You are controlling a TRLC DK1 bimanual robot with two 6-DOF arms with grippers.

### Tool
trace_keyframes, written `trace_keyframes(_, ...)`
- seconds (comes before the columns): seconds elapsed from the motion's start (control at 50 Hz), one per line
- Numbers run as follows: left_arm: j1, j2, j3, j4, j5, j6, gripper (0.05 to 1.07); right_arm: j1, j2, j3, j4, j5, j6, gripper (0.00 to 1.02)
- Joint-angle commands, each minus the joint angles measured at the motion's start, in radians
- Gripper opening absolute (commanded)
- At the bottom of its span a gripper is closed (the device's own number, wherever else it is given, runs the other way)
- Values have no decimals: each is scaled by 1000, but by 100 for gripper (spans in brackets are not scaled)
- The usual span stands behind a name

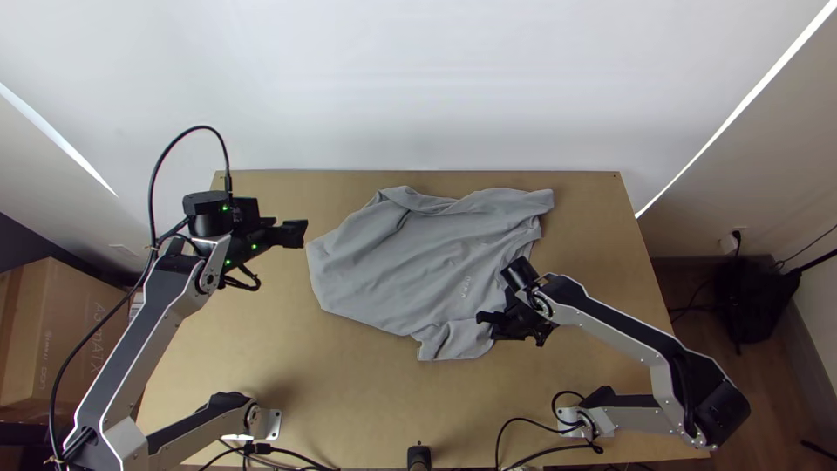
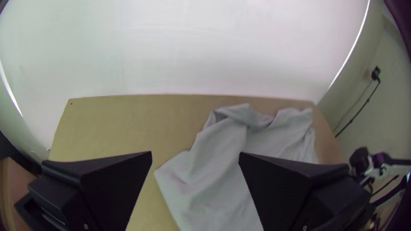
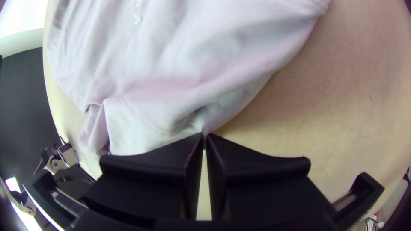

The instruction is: Fold the t-shirt

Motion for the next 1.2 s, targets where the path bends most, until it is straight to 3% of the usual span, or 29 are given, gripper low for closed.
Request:
trace_keyframes(0.0,29,34,-41,-31,-1,114,103,-22,-79,-24,-24,7,-6,3)
trace_keyframes(0.12,56,73,-85,-20,25,199,103,-56,-159,-39,-42,12,-7,3)
trace_keyframes(0.3,87,192,-104,5,71,238,102,-131,-235,-41,-108,44,-36,3)
trace_keyframes(0.64,16,346,-102,-135,125,287,102,-330,-360,-48,-167,79,-95,3)
trace_keyframes(1.04,-166,492,-67,-98,121,222,101,-333,-426,-59,-188,79,-72,3)
trace_keyframes(1.14,-181,507,-59,-64,117,219,73,-333,-441,-59,-194,81,-65,3)
trace_keyframes(1.18,-183,501,-64,-34,117,210,51,-333,-446,-60,-196,81,-62,3)
